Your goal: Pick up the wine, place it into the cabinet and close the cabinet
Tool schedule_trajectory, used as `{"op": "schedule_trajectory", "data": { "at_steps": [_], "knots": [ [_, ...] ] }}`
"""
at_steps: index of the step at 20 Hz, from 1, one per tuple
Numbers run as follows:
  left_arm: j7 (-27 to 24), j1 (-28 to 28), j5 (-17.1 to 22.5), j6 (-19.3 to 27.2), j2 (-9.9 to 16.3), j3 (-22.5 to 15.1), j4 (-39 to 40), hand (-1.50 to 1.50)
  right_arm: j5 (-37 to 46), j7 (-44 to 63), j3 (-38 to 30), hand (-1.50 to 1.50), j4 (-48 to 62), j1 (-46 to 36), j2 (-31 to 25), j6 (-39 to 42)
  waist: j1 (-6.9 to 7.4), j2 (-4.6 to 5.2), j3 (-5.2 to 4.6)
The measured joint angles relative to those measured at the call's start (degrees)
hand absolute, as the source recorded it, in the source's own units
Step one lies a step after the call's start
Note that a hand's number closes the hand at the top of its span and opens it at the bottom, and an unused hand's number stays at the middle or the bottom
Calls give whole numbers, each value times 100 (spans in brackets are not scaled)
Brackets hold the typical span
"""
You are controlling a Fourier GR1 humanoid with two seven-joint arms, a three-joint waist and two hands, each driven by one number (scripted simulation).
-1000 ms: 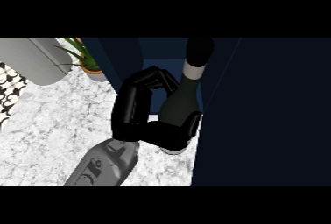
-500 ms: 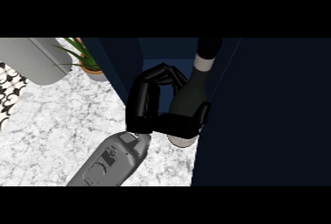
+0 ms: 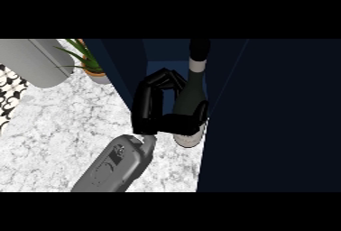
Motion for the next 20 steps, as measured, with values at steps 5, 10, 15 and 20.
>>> {"op": "schedule_trajectory", "data": {
  "at_steps": [5,10,15,20],
  "knots": [
    [-422,46,-86,-105,11,-15,560,150,-6,-21,-111,-150,40,-88,-14,27,1,3,-1],
    [-794,-92,-146,-86,8,28,1114,150,-28,-49,-132,-150,18,12,3,67,-15,3,0],
    [-1238,-224,-19,-109,3,190,1611,150,-32,-102,-77,-150,1,113,37,97,-20,4,-1],
    [-1558,-318,99,-369,1,561,2007,150,-66,-111,-277,-150,22,62,-17,155,-6,5,0]
  ]
}}
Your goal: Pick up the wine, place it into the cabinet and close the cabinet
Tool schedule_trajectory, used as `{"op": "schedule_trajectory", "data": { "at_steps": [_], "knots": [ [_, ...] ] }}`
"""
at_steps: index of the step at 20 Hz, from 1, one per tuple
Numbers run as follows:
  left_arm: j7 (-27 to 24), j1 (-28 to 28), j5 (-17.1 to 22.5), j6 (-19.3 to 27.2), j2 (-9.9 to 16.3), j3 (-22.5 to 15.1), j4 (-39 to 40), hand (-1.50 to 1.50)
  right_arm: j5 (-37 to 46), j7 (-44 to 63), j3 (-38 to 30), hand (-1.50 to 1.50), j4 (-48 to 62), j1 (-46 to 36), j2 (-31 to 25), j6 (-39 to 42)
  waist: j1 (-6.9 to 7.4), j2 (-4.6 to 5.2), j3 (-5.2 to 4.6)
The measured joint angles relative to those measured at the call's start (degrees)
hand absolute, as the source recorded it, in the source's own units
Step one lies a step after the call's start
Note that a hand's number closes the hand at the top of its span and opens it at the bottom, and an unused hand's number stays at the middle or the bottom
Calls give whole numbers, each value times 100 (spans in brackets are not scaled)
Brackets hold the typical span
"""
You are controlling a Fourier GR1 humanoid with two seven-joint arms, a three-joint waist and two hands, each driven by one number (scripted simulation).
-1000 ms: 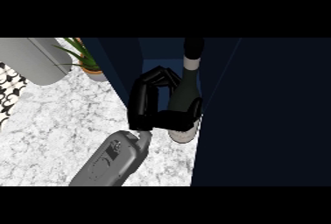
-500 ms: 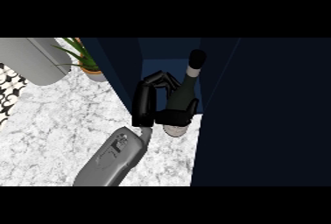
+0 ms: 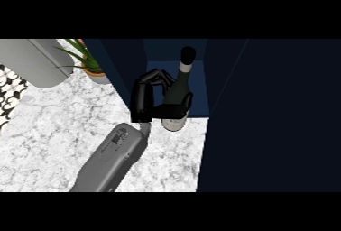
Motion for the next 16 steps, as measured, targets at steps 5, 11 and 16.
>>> {"op": "schedule_trajectory", "data": {
  "at_steps": [5,11,16],
  "knots": [
    [-139,-236,149,-133,16,228,408,150,-16,47,82,-150,26,-74,72,-40,-5,1,-1],
    [-23,-655,280,-325,4,439,886,150,-38,12,0,-150,54,-107,85,-4,-13,5,0],
    [-83,-1094,441,-451,8,626,1525,150,-63,114,-26,-150,69,-226,95,-30,-34,10,-1]
  ]
}}
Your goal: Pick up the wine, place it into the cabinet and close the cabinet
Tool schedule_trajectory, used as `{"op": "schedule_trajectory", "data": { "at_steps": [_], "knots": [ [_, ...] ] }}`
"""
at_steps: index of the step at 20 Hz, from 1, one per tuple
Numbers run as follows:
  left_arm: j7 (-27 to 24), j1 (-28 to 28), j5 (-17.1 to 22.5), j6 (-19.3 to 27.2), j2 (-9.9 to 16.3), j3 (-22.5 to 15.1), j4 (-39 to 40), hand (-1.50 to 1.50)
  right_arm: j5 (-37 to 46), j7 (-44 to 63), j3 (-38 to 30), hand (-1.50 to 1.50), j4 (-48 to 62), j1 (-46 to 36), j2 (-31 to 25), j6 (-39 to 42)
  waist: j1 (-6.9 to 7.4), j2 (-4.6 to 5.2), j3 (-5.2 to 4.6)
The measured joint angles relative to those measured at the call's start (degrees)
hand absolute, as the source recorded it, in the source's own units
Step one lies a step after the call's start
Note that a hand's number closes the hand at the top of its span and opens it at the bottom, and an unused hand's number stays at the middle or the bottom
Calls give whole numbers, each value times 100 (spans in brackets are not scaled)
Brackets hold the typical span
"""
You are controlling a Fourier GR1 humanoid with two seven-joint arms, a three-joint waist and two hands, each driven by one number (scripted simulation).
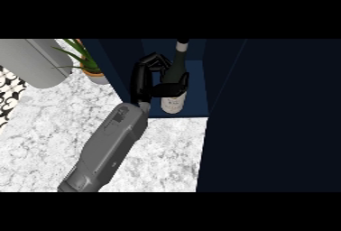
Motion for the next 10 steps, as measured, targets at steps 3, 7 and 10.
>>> {"op": "schedule_trajectory", "data": {
  "at_steps": [3,7,10],
  "knots": [
    [-72,-296,44,-19,-5,73,437,150,18,-76,200,-150,-18,159,82,17,-26,2,0],
    [-191,-644,121,-84,10,242,971,150,2,-64,162,-150,-12,154,69,48,-44,10,1],
    [-482,-873,51,-169,36,439,1407,150,18,-62,248,-150,-16,144,107,18,-61,19,0]
  ]
}}
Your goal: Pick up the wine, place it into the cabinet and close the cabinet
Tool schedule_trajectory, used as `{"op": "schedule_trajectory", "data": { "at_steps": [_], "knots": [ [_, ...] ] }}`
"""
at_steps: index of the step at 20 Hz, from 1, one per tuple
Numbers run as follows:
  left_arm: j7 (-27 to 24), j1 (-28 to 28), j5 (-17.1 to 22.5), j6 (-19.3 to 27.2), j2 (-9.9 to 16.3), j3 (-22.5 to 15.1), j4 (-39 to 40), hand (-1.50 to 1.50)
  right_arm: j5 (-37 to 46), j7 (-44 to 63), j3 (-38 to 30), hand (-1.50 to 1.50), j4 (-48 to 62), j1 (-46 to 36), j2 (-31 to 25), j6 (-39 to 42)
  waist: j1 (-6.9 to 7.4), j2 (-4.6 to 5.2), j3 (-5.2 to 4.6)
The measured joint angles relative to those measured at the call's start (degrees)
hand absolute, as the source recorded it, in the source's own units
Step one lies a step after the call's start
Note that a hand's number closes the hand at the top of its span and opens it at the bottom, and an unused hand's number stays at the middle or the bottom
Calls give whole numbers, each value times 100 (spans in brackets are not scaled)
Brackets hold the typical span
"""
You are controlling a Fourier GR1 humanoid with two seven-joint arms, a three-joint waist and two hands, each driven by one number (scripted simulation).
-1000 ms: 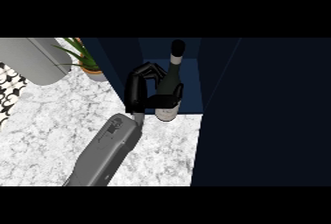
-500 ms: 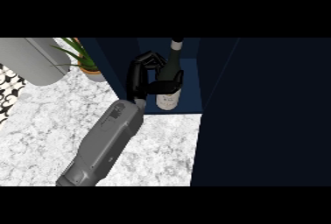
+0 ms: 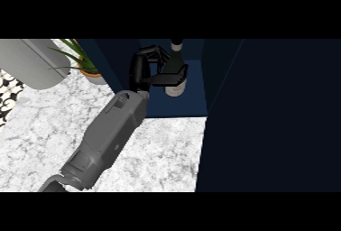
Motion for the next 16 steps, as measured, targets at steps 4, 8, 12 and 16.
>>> {"op": "schedule_trajectory", "data": {
  "at_steps": [4,8,12,16],
  "knots": [
    [-342,-248,-81,80,7,165,396,150,29,47,125,-150,-19,-41,27,-47,-15,4,-1],
    [-700,-572,-59,278,-26,332,875,150,49,-74,179,-150,8,2,50,-1,-83,28,-1],
    [-887,-817,10,216,-33,488,1259,150,70,-16,230,-150,26,-89,72,-44,-99,40,-2],
    [-970,-982,127,39,-16,764,1584,150,75,-51,238,-150,35,-102,91,-42,-126,53,-1]
  ]
}}
